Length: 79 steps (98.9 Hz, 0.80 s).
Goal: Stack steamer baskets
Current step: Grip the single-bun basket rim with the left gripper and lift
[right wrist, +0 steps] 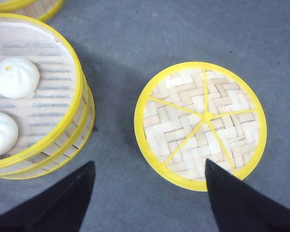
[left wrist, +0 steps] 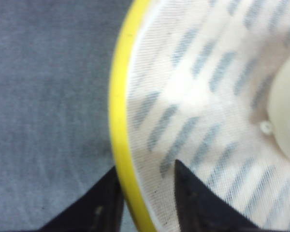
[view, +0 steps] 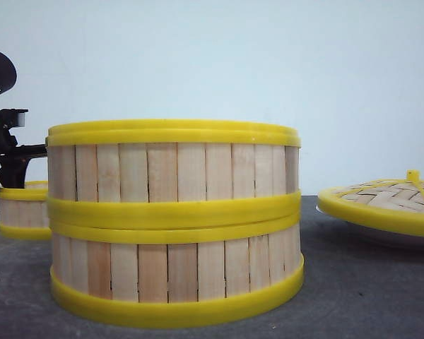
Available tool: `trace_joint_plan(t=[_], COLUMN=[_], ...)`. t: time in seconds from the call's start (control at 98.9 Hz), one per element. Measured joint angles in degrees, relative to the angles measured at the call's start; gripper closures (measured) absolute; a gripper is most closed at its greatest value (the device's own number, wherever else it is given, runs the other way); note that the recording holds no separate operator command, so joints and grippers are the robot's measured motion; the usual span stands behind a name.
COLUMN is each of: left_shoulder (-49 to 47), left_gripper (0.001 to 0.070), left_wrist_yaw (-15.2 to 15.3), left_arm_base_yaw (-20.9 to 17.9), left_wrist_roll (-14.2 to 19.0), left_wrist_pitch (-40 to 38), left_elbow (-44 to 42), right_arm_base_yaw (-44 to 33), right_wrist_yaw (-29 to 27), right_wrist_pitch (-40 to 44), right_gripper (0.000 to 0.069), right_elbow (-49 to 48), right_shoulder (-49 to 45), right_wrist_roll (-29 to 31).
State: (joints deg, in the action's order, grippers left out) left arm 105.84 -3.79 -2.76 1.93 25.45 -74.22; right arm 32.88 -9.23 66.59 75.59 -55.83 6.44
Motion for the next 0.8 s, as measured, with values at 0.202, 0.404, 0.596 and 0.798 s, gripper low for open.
trace_joint_plan(t=[0.202,0.404,0.596,0.798], left_shoulder=[0.00,0.00,0.00,0.02], left_gripper=[0.0666,0.0678,0.0678,0.0680], left_wrist_yaw=[0.04,0.09,-0.87,-2.40], left_arm_base_yaw=[-0.11,-0.13,-0.83,-1.92], left_wrist_roll=[1.97,2.19,2.19,2.14], left_wrist_pitch=[0.04,0.02,0.15,3.67], left_elbow=[-0.09,-0.09,-0.11,-2.40], right_arm_base_yaw=[0.00,0.00,0.00,0.00], right_wrist_yaw=[0.00,0.00,0.00,0.00], right_wrist_pitch=[0.13,0.48,0.52,0.50], right_gripper=[0.0247,0.0247,0.0247,0.0247], right_elbow=[0.00,0.00,0.00,0.00], right_shoulder=[-0.02,-0.02,-0.02,0.00], right_wrist_roll=[0.92,1.38,1.51,1.53])
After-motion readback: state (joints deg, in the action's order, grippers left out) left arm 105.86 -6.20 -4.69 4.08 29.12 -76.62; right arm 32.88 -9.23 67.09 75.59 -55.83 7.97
